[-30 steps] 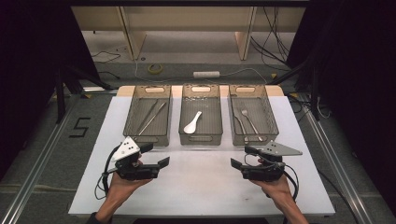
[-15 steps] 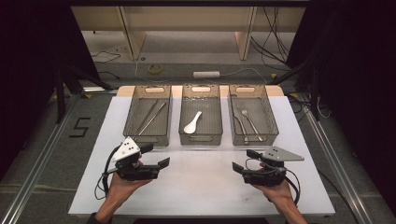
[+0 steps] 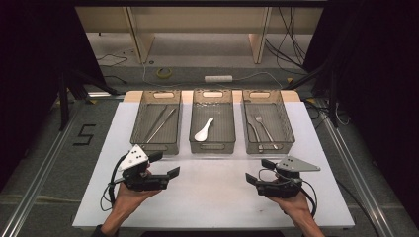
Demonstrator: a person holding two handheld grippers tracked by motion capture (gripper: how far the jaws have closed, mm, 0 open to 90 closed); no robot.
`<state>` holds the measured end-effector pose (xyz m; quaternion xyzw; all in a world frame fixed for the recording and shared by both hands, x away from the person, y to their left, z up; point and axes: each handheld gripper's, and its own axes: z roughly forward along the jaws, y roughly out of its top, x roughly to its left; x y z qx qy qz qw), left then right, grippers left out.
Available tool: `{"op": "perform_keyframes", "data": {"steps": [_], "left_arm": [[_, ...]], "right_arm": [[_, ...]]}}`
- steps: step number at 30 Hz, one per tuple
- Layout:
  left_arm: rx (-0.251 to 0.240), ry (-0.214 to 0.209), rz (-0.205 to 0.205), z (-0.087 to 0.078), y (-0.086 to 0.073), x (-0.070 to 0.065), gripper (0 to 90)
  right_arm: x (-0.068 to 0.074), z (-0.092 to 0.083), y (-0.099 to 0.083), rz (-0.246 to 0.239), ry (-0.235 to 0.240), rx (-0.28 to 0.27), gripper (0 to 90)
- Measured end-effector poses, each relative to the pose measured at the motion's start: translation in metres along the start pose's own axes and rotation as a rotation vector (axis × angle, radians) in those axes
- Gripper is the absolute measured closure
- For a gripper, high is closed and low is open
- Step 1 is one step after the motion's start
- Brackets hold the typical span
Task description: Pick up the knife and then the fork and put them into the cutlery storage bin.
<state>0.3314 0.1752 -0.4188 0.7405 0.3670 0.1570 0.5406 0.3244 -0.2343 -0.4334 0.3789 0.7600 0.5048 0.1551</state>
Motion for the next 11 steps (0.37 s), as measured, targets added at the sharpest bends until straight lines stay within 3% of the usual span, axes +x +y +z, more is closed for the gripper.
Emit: {"op": "perform_keyframes", "data": {"steps": [11], "left_arm": [[0.0, 0.0, -0.001, 0.0002, 0.0, 0.0002, 15.7]], "right_arm": [[-0.0007, 0.0006, 0.0, 0.003, -0.004, 0.007, 21.7]]}}
